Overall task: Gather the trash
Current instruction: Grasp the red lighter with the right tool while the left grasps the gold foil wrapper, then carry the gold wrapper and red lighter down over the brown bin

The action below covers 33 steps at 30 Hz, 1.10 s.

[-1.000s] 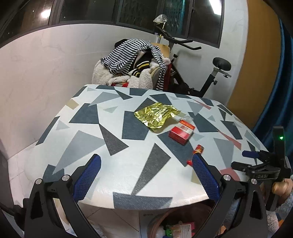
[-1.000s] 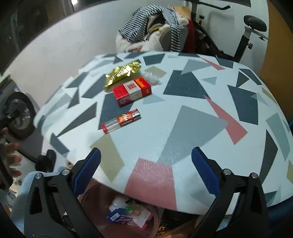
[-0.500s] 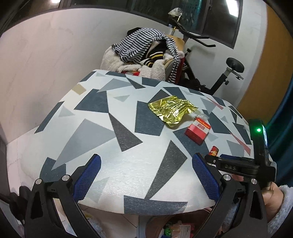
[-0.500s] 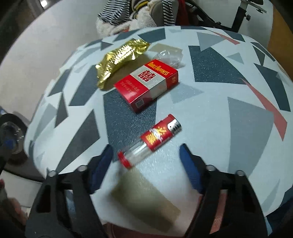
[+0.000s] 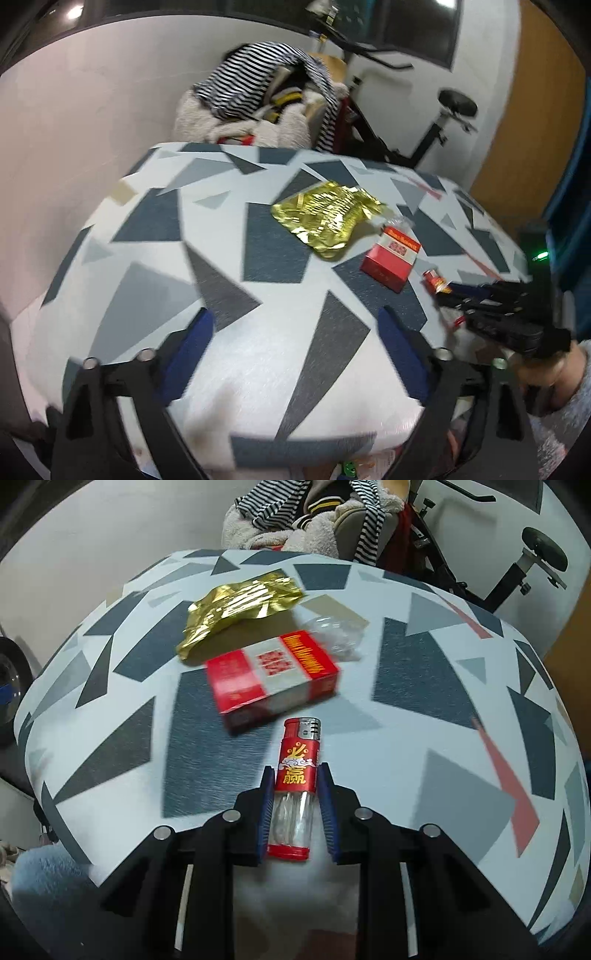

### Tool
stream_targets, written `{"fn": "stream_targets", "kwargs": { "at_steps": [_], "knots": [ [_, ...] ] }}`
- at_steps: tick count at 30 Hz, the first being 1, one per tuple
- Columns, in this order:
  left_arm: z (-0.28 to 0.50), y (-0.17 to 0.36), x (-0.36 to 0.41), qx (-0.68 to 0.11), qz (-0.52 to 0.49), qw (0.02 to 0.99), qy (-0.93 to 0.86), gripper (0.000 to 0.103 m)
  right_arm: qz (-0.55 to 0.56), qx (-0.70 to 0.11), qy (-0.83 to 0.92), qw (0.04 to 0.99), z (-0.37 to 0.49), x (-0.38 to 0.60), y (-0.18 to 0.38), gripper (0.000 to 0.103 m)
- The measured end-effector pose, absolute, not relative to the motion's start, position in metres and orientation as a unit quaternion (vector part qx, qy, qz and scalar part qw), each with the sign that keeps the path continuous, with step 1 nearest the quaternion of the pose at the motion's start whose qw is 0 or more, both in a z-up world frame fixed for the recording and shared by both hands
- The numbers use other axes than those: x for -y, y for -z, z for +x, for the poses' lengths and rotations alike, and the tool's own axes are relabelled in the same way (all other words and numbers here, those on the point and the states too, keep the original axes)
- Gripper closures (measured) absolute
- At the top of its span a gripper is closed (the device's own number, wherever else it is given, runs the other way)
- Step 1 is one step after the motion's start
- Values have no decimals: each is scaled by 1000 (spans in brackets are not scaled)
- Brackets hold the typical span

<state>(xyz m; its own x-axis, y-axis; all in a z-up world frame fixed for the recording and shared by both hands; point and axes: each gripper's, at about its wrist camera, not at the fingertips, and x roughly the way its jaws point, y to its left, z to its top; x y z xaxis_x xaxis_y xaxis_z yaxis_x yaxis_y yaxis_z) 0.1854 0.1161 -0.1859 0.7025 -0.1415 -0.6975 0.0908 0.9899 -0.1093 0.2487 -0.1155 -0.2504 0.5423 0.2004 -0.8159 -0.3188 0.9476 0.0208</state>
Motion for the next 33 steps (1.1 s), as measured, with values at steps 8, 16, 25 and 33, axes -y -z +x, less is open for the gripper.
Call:
{"fn": "stream_targets", "kwargs": {
  "at_steps": [8, 16, 25, 33],
  "knots": [
    [277, 204, -59, -411, 63, 906, 79, 29, -14, -440, -152, 885, 249, 151, 244, 77],
    [349, 234, -46, -471, 55, 877, 75, 36, 21, -429, -155, 890, 245, 179, 240, 77],
    [354, 228, -51, -463, 49, 880, 95, 83, 33, -413, -155, 897, 238, 196, 232, 77],
    [305, 182, -65, -426, 11, 895, 131, 84, 34, -393, -157, 905, 226, 199, 214, 77]
  ]
}}
